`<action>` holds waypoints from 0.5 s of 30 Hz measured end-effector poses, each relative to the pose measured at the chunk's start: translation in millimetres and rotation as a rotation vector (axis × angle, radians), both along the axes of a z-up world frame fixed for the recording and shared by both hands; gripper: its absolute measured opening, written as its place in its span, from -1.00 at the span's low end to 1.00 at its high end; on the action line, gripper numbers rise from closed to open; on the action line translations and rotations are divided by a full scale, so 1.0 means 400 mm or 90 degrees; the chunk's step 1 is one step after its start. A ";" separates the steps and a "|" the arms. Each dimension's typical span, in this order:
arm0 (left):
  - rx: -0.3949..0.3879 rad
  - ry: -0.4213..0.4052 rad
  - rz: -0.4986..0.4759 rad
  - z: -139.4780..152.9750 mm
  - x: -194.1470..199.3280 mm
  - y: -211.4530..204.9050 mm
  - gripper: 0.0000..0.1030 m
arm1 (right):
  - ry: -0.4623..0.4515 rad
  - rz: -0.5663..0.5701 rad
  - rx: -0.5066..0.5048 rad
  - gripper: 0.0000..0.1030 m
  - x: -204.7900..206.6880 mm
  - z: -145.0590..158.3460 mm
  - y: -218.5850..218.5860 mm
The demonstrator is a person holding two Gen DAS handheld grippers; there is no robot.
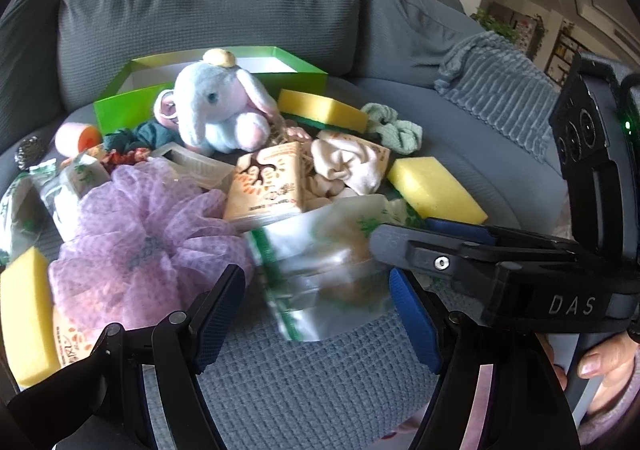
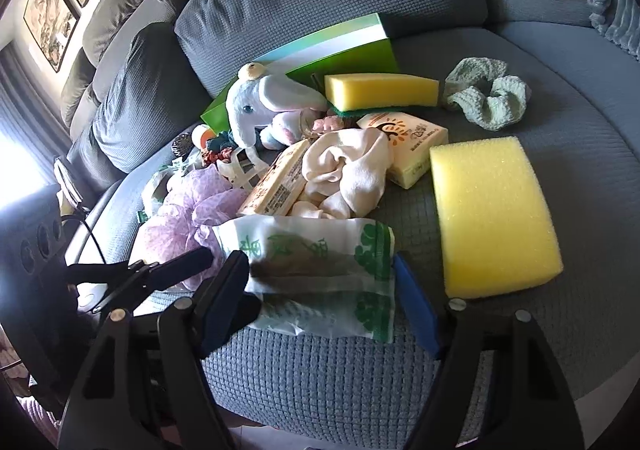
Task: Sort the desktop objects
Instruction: 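Close the right gripper on the green-printed plastic packet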
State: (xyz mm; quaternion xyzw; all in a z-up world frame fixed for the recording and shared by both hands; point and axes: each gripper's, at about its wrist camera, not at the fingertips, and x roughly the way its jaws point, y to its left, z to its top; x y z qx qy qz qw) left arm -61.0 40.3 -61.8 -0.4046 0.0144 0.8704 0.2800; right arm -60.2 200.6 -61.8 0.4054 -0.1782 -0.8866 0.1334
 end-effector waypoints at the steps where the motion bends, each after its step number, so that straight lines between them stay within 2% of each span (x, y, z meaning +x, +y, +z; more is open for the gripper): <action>1: -0.001 -0.002 -0.006 -0.002 0.001 0.004 0.42 | 0.001 0.004 0.003 0.42 -0.002 0.001 -0.004; 2: -0.004 -0.003 -0.013 -0.005 0.002 0.009 0.34 | 0.003 0.007 0.007 0.39 -0.003 0.002 -0.009; 4: -0.008 0.003 -0.012 -0.007 0.002 0.013 0.34 | 0.005 0.008 0.013 0.38 -0.006 0.002 -0.012; 10: 0.023 -0.019 0.004 -0.013 -0.014 -0.008 0.33 | 0.003 0.013 -0.009 0.25 -0.014 0.000 -0.001; 15: -0.006 -0.031 0.008 -0.027 -0.009 -0.004 0.34 | 0.003 0.022 -0.023 0.16 -0.018 -0.001 -0.006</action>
